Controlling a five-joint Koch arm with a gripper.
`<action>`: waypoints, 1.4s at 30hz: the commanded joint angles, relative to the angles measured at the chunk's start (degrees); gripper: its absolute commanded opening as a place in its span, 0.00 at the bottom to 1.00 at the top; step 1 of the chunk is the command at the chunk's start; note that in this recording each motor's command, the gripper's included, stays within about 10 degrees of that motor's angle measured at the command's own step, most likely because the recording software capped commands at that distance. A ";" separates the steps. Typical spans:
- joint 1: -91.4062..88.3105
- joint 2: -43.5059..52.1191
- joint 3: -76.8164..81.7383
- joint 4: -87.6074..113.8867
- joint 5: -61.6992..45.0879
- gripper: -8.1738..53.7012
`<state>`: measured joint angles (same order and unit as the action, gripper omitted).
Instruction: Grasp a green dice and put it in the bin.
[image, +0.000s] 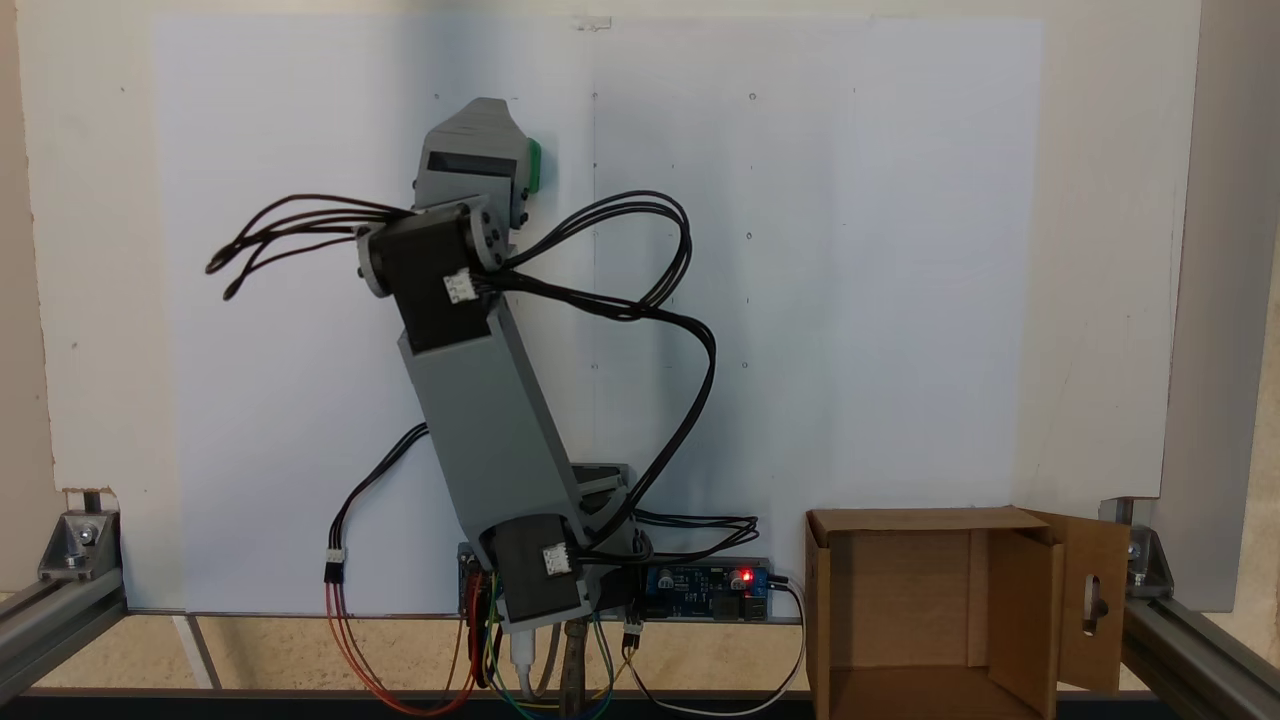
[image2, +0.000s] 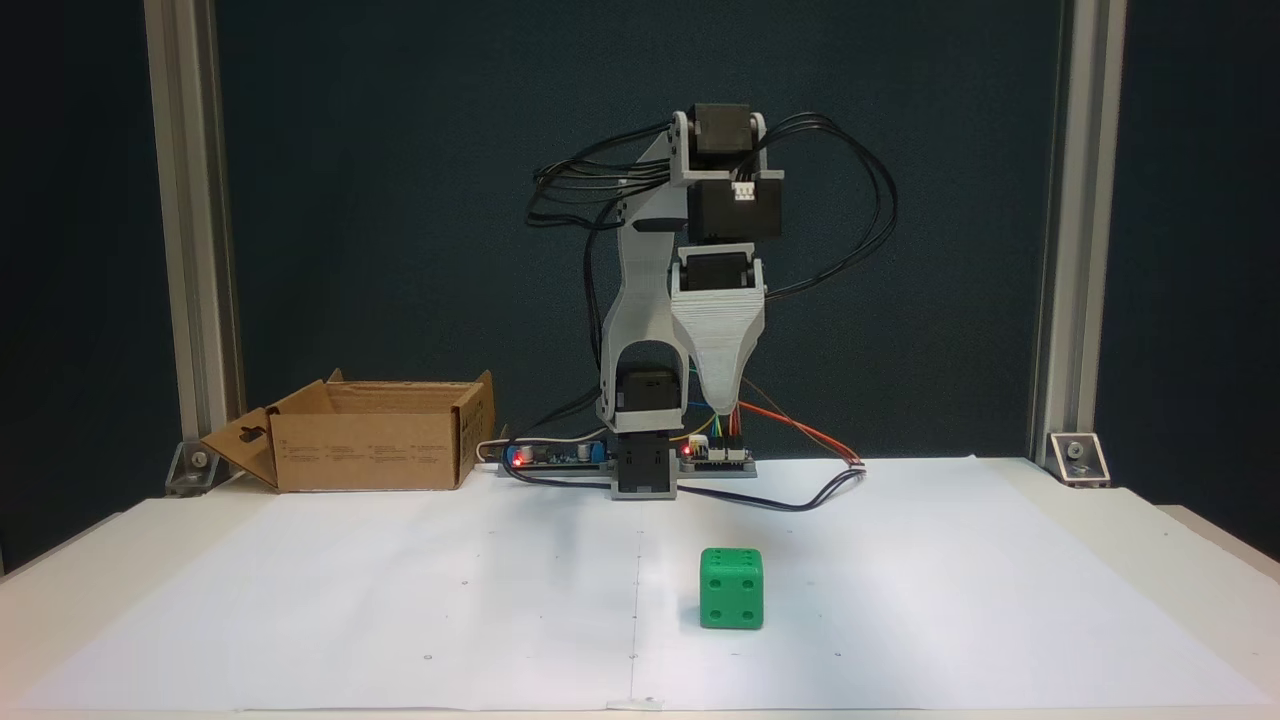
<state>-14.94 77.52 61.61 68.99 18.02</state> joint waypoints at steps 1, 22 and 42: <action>-0.35 0.09 -3.08 1.14 2.99 0.83; -1.14 -0.62 8.09 -7.47 4.04 0.83; -2.11 -3.60 9.05 -13.80 5.45 0.84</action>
<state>-16.35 73.74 71.89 55.90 20.30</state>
